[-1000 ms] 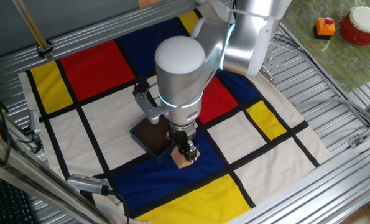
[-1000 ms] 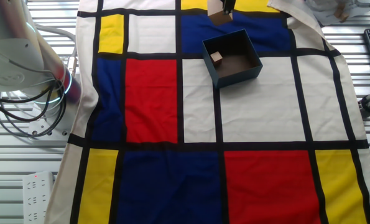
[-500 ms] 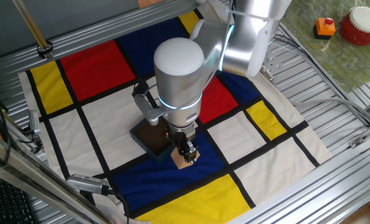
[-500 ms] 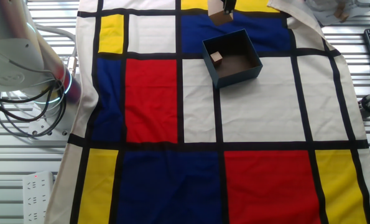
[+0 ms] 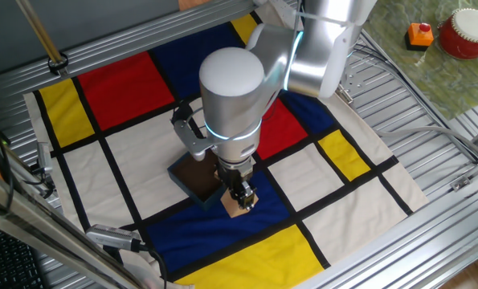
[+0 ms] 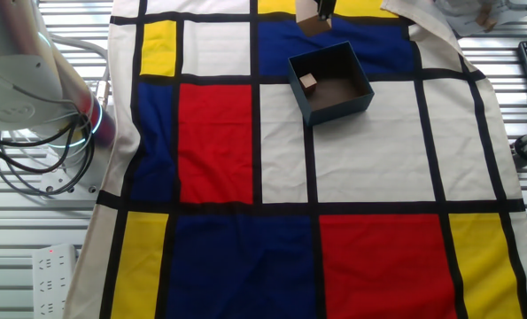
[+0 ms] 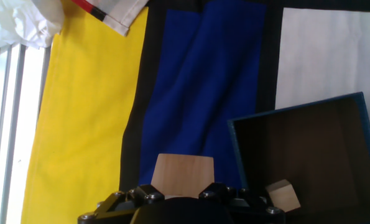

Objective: Take everything out of the gift box

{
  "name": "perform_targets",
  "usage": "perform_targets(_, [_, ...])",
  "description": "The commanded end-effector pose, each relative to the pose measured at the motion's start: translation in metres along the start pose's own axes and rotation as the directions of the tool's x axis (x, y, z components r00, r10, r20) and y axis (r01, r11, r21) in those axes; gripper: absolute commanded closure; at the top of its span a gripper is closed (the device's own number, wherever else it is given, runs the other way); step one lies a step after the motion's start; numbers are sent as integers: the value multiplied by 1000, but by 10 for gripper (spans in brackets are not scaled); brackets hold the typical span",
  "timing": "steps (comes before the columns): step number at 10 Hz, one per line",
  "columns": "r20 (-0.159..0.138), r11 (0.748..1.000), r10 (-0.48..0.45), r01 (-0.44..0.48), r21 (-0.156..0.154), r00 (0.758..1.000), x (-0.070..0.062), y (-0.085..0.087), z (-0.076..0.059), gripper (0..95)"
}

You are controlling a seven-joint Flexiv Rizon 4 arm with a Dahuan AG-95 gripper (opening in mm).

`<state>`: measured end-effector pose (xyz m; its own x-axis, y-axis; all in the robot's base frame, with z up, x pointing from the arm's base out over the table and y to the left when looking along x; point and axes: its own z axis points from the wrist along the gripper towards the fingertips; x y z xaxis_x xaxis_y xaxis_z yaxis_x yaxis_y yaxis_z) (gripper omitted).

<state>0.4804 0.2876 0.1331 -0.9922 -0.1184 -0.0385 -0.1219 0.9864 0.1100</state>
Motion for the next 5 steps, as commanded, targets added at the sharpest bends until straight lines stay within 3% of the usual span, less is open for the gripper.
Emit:
perform_targets(1, [51, 991, -34, 27, 128, 998, -6, 6, 7, 0])
perform_targets(3, [50, 992, -37, 30, 126, 998, -6, 6, 7, 0])
perform_targets(4, [44, 991, -56, 50, 126, 997, -6, 6, 7, 190])
perform_targets(5, [44, 990, -67, 61, 124, 997, -7, 2, 9, 190])
